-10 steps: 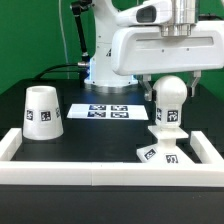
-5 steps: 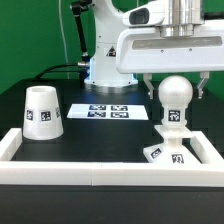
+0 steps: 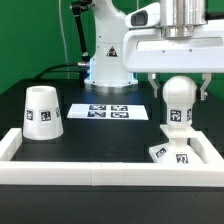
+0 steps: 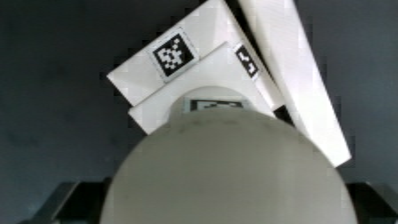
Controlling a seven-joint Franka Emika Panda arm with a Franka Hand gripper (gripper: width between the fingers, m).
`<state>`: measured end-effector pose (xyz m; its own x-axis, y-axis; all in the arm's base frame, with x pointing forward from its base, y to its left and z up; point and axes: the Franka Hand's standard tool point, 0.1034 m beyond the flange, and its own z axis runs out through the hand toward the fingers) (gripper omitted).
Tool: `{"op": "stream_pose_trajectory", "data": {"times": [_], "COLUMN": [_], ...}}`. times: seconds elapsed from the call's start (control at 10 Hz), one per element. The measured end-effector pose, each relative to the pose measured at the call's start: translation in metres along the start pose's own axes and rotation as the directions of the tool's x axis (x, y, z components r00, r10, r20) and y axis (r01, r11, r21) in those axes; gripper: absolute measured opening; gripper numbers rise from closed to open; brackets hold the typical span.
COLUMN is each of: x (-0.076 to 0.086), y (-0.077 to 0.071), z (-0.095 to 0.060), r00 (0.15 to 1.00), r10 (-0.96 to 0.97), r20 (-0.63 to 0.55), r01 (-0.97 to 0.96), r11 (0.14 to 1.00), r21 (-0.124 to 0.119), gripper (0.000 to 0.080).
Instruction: Assemble lamp
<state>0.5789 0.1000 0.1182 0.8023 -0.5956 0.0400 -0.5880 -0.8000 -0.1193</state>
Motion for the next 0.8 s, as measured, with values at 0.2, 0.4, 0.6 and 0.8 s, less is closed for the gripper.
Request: {"op": "stream_pose_trajectory", "data": {"times": [0.2,0.4,0.6,0.8], "x": [-0.002,-0.0047,-0.009,-0.007], "y": [-0.0008,-0.0003,-0.0007,-0.0015], "z": [0.0004,0.0009,0.0018,0.0019], "r00": [0.985,0.922,0.799,0.771], "r10": [0.172,0.382,0.595,0.631], "r20": [0.022,0.06,0.087,0.088], "r01": [-0.172,-0.381,-0.592,-0.63], "r11": [0.985,0.924,0.804,0.775], "r21": [-0.003,-0.031,-0.058,-0.044], "gripper": [0.0579,0.0579,0.0579,0.0579]}}
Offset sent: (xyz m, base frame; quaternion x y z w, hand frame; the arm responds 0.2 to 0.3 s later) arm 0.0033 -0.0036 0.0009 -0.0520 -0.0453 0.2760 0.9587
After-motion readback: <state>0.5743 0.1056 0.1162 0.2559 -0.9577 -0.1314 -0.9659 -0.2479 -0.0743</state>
